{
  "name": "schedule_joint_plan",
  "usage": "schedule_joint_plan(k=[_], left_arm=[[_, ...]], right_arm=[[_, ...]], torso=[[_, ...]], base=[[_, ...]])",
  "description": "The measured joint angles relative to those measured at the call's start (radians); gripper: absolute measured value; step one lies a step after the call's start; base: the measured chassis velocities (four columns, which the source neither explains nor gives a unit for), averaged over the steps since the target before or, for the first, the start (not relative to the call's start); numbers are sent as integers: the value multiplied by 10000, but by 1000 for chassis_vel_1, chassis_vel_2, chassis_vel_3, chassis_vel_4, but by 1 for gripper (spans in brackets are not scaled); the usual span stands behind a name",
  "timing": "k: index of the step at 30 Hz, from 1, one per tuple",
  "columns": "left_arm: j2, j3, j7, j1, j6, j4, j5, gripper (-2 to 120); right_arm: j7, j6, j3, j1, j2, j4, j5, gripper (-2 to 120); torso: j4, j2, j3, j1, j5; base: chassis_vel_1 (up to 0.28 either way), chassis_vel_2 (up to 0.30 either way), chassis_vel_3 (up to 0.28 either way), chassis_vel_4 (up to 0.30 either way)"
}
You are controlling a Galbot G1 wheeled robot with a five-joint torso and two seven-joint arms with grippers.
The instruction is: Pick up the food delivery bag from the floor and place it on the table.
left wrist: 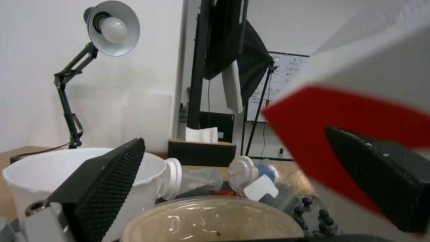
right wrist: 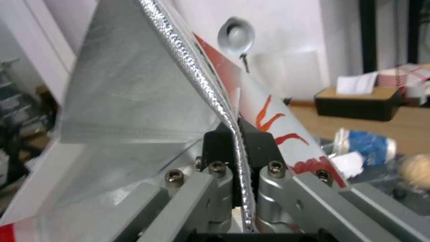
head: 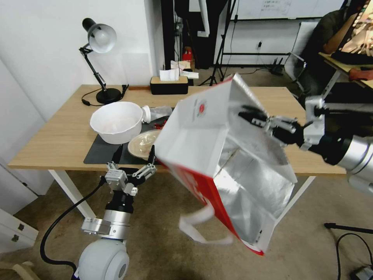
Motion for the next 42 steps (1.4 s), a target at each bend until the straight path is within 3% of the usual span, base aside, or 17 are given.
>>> schedule_joint_plan(k=[9,18,20,26,29,34,37,42], left_arm=[[-29,65,9,14,0,33,-3,100],[-17,23,16,-4,28,-29,2,100],[-42,21,18,39,28,-29,5,100],[-56,15,19,24,29,-7,8,100],[-69,11,18,30,31,28,17,100],[-93,10,18,34,32,42,40,100],[-122,22,18,19,43,76,59,100],[-132,31,18,24,46,100,81,100]], right_arm=[[1835,29,897,163,97,-209,1122,0],[3341,-89,713,790,424,-769,1723,0],[4280,-196,329,1643,413,-1162,2478,0],[5973,-389,-693,2913,327,-1670,2929,0],[7696,-466,-1810,4027,359,-1953,3236,0],[8469,-523,-2491,4751,420,-2152,3486,0],[9498,-791,-2978,5334,562,-2351,3807,0],[9925,-1076,-3091,5363,718,-2497,3968,0]], torso=[[0,-2,-2,0,-1],[-2,-3,-2,-1,2],[0,-3,-2,-1,0],[0,-4,-2,-1,1],[0,-4,-1,-1,0],[0,-4,-2,-1,0],[0,-4,-2,0,-1],[-1,-4,-2,-1,0]], base=[[0,0,0,0],[0,0,0,0],[0,0,0,0],[0,0,0,0],[0,0,0,0],[0,0,0,0],[0,0,0,0],[0,0,0,0]])
